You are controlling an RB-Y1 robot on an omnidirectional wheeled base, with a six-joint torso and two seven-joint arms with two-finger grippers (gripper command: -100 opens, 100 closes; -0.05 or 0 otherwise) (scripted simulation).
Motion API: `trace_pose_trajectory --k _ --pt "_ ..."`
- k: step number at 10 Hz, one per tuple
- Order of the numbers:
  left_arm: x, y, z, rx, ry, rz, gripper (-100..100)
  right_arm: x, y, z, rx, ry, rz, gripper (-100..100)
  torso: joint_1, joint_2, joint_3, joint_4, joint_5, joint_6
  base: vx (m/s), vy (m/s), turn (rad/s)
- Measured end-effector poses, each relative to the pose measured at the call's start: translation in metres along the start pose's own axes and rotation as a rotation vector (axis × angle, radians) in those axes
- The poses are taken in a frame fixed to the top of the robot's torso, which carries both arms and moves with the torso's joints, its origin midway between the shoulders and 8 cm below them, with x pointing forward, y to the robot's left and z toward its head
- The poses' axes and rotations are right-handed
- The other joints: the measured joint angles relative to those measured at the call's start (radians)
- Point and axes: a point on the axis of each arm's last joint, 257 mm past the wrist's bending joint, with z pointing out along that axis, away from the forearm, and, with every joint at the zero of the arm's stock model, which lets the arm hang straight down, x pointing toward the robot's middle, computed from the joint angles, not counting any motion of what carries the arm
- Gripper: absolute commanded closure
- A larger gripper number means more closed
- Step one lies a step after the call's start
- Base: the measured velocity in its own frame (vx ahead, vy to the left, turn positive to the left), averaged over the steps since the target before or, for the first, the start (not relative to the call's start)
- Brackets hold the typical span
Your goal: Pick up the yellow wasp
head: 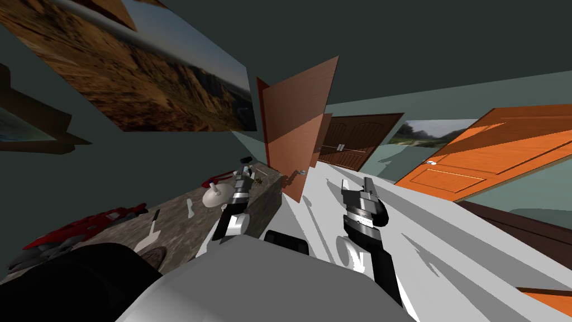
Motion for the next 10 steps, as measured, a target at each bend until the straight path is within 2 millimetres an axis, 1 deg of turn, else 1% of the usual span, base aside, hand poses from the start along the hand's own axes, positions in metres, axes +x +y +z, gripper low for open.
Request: trace_pose_trajectory --k 2,4,6,8,10 --pt "0.006 0.008 0.007 -0.012 0.038 0.005 -100 0.000 0.000 0.000 0.000 0.000 0.000 0 0.000 -0.001 0.000 0.000 0.000 0.000 0.006 -0.012 0.037" --pt "0.011 0.018 0.020 -0.031 0.072 0.008 -100 0.000 0.000 0.000 0.000 0.000 0.000 0 -0.001 -0.001 -0.001 0.000 0.000 0.000 0.007 -0.013 0.045" --pt "0.016 0.033 0.032 -0.057 0.105 0.010 -100 0.000 0.000 0.000 0.000 0.000 0.000 0 0.000 -0.001 -0.001 0.000 0.000 0.000 0.007 -0.012 0.042" --pt "0.017 0.054 0.048 -0.101 0.129 0.016 -100 0.000 0.000 0.000 0.000 0.000 0.000 0 -0.001 -0.001 -0.001 0.000 0.000 0.000 0.007 -0.015 0.035" --pt "0.020 0.063 0.060 -0.117 0.146 0.016 -100 0.000 0.000 0.000 0.000 0.000 0.000 0 0.000 -0.001 -0.001 0.000 0.000 0.000 0.003 -0.007 0.024"
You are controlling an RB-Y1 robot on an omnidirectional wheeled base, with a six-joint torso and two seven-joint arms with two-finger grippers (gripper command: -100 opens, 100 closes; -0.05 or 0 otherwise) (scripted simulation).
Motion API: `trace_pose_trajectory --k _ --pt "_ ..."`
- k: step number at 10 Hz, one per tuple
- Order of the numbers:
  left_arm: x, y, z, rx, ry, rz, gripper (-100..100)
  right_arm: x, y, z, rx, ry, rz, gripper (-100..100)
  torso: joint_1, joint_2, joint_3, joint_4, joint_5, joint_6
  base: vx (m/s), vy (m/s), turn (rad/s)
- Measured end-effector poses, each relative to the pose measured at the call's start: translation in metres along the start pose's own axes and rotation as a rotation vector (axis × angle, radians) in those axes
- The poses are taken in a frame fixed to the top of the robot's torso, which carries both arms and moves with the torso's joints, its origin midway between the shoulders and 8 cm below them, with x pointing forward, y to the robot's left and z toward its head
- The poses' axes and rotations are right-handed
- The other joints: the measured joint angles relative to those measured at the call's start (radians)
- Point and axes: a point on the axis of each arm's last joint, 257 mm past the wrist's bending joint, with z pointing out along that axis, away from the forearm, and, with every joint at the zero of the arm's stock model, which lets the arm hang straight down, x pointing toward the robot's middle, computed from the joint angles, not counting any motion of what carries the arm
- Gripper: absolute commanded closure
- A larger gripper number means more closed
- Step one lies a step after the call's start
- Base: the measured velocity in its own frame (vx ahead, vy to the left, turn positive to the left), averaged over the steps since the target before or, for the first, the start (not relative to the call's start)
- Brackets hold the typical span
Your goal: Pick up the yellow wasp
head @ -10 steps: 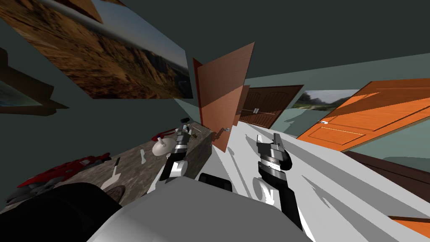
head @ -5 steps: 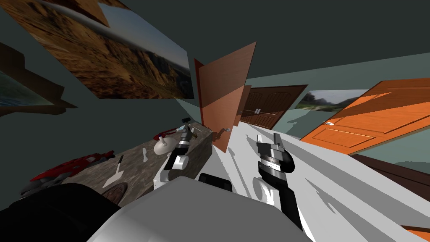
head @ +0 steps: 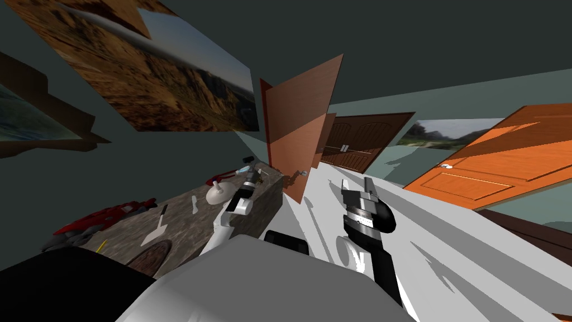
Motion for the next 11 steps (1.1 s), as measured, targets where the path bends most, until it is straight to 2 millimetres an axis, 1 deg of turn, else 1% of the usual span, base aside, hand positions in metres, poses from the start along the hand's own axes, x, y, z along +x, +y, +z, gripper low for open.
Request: trace_pose_trajectory --k 1,3,6,7,11 --pt "0.001 0.002 0.005 -0.005 0.005 0.000 -100 0.000 0.000 0.000 0.000 0.000 0.000 0 0.000 0.000 0.000 0.000 0.000 0.000 0.002 -0.003 0.033" --pt "0.002 0.018 0.020 -0.046 0.019 0.004 -100 0.000 0.000 0.000 0.000 0.000 0.000 0 0.000 0.000 0.000 0.000 0.000 0.000 0.000 -0.005 0.040" --pt "0.001 0.033 0.044 -0.085 0.032 0.007 -100 0.000 0.000 0.000 0.000 0.000 0.000 0 0.000 0.001 0.000 0.000 0.000 0.000 -0.003 -0.001 0.029" --pt "-0.001 0.042 0.051 -0.105 0.035 0.010 -100 0.000 0.000 0.000 0.000 0.000 0.000 0 0.001 0.001 0.000 0.000 0.000 0.000 -0.004 0.001 0.017" --pt "-0.006 0.060 0.079 -0.169 0.043 0.019 -100 0.000 0.000 0.000 0.000 0.000 0.000 0 0.001 0.001 0.001 0.000 0.000 0.000 -0.007 0.003 0.025"
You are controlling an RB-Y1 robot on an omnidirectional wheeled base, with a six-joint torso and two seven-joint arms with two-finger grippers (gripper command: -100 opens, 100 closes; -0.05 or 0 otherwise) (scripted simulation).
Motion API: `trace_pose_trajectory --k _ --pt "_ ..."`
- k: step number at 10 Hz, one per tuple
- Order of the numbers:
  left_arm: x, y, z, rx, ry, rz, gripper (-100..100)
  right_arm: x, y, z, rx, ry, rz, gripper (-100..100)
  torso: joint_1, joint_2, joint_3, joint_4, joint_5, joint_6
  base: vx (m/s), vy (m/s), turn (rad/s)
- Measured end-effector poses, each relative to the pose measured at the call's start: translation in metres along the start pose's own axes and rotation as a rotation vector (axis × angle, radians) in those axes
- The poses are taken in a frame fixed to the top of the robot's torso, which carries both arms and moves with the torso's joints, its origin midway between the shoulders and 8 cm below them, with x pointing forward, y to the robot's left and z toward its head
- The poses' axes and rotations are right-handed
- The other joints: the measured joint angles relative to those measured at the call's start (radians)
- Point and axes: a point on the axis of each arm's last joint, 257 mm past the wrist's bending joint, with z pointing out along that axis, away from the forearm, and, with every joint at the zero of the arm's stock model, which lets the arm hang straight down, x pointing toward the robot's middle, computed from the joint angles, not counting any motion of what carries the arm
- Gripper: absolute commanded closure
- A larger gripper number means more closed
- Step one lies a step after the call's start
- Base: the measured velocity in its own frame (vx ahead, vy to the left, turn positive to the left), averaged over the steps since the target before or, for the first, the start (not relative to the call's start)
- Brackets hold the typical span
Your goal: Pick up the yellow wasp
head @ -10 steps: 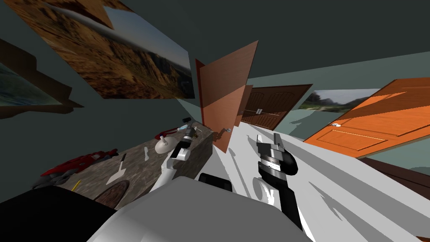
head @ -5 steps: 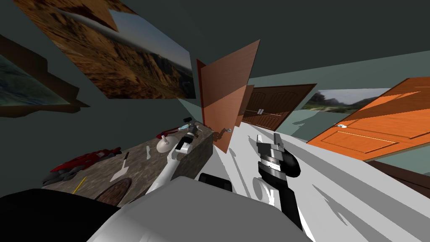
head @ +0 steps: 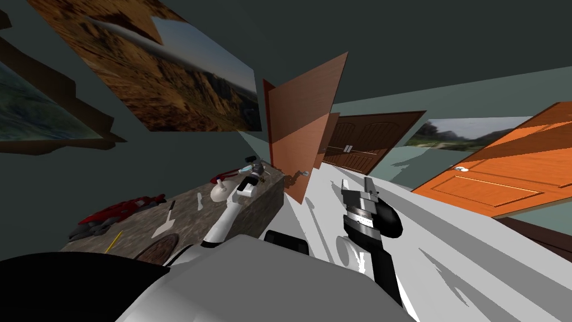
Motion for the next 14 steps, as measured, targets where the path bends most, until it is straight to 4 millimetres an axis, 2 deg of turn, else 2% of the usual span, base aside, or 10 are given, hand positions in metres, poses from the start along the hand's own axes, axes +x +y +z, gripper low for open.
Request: trace_pose_trajectory --k 7,14 --pt "-0.011 0.029 0.049 -0.135 -0.003 0.011 -100 0.000 0.000 0.000 0.000 0.000 0.000 0 0.000 0.000 0.000 0.000 0.000 0.000 -0.011 0.009 0.019" --pt "-0.029 0.065 0.083 -0.287 -0.023 0.008 -100 0.000 0.000 0.000 0.000 0.000 0.000 0 0.001 0.001 0.001 0.000 0.000 0.000 -0.019 0.018 0.022"
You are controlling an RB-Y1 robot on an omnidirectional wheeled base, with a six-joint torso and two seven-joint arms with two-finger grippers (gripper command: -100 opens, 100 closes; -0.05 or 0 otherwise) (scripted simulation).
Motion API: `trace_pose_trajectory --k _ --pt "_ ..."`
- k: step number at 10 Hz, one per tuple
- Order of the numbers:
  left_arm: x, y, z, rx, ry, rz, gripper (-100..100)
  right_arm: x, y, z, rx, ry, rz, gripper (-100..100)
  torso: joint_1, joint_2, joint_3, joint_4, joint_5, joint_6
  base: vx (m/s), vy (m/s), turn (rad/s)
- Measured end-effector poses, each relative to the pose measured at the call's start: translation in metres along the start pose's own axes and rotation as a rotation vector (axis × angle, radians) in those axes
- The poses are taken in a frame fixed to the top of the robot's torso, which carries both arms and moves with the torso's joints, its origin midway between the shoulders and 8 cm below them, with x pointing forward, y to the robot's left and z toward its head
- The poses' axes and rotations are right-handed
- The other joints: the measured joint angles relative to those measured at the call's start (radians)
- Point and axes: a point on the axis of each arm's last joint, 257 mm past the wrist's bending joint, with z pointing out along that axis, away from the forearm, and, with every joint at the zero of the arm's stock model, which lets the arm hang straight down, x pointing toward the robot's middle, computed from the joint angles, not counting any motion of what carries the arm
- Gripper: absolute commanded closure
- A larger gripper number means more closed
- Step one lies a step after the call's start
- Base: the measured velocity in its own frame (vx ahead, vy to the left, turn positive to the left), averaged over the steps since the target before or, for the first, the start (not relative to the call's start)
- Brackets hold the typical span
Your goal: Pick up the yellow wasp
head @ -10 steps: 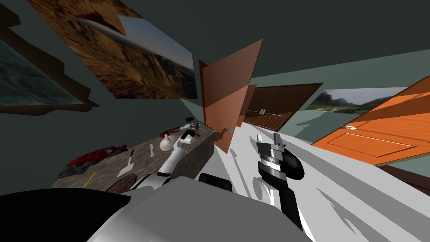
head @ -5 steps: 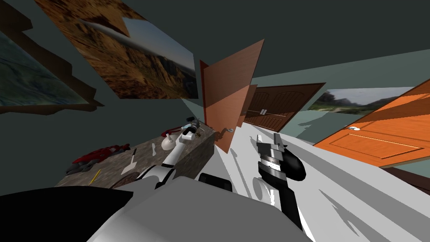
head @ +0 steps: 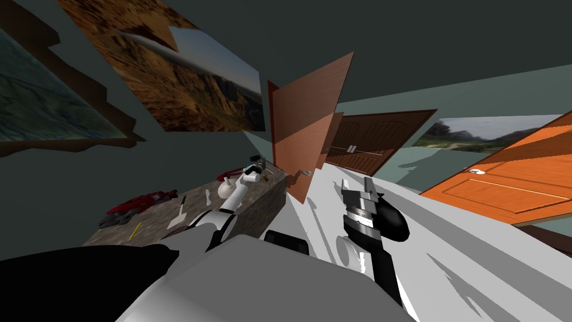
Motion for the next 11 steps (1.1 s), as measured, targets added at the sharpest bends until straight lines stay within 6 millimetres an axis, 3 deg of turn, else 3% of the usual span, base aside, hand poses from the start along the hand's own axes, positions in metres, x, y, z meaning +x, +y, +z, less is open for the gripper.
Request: trace_pose_trajectory --k 6,11 --pt "-0.006 0.020 0.028 -0.139 -0.012 -0.017 -100 0.000 0.000 0.000 0.000 0.000 0.000 0 0.000 0.001 0.000 0.000 0.000 0.000 -0.023 0.022 0.015" --pt "-0.010 0.044 0.038 -0.242 -0.021 -0.032 -100 0.000 0.000 0.000 0.000 0.000 0.000 0 -0.001 0.000 0.000 0.000 0.000 0.000 -0.023 0.021 0.012"
